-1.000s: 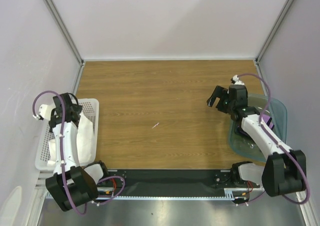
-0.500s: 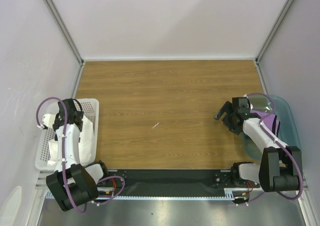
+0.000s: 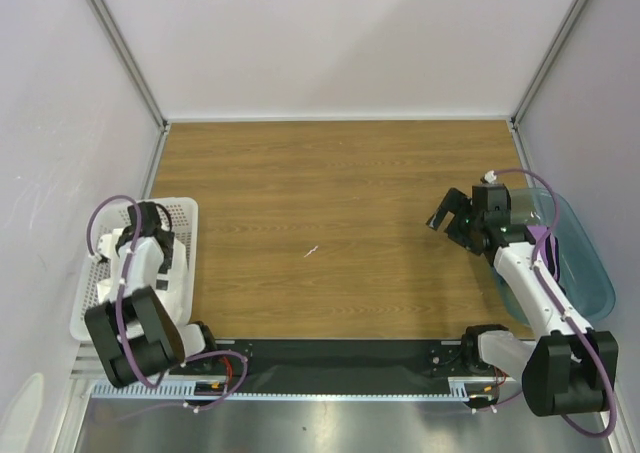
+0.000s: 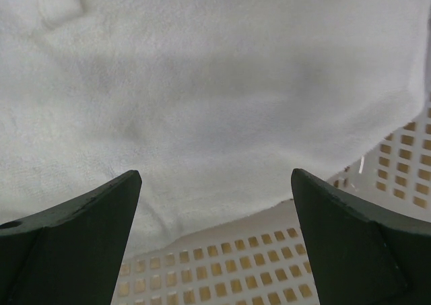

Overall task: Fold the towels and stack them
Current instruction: Grab crumpled towel

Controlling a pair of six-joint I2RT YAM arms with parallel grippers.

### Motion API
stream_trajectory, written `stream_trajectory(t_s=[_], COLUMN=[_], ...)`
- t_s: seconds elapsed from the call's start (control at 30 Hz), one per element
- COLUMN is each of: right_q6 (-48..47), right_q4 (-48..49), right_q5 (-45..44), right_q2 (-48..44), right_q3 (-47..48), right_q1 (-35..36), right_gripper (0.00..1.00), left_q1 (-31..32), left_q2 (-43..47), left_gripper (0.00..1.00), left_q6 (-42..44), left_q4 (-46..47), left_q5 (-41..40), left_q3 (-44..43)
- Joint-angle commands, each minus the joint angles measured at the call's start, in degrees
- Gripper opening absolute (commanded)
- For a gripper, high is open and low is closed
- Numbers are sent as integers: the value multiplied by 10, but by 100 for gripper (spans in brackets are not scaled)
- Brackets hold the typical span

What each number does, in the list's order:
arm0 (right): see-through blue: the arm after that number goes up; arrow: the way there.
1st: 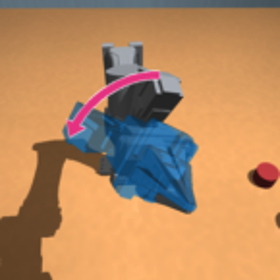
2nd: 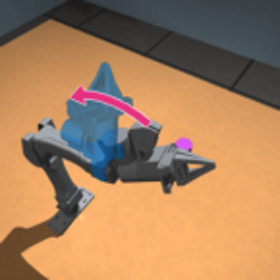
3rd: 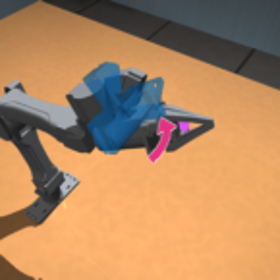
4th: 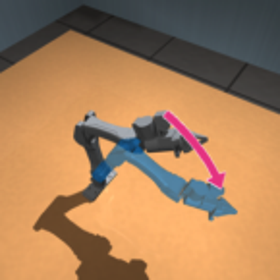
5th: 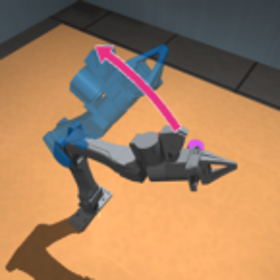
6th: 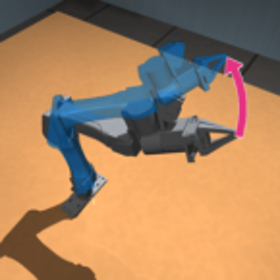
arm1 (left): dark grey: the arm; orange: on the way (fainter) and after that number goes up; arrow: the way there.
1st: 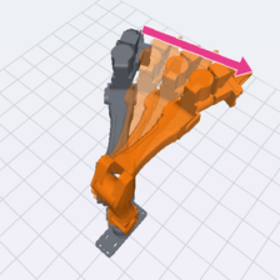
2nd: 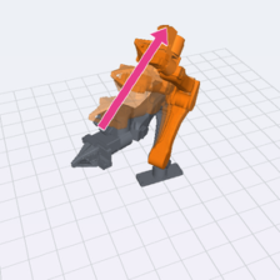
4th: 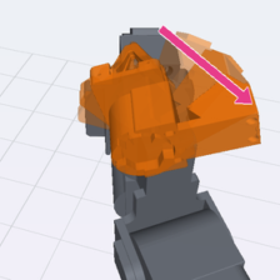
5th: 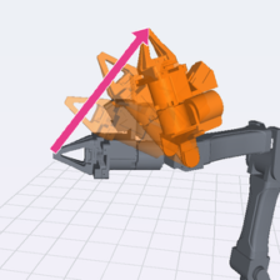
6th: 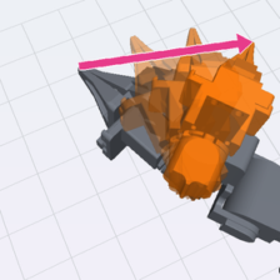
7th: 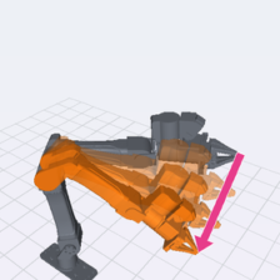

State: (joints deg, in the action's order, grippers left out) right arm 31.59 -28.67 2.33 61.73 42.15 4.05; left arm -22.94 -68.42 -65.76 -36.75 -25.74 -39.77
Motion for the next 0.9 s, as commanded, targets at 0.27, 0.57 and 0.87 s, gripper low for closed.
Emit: stream_trajectory(t_s=[0.27, 0.57, 0.87], right_q6=[-47, -19, -21], right_q4=[9, -27, -20], right_q5=[0, -23, -35], right_q2=[9, -7, 7], right_q3=[98, 143, 166], right_q1=[18, 50, 55], right_gripper=[100, 100, 100], left_q1=[-8, -25, -25], left_q2=[-123, -164, -49], left_gripper=[96, 49, 0], left_q6=[38, 31, 43], left_q4=[55, 84, 44], left_q5=[-70, -70, -95], left_q3=[-37, -20, -16])
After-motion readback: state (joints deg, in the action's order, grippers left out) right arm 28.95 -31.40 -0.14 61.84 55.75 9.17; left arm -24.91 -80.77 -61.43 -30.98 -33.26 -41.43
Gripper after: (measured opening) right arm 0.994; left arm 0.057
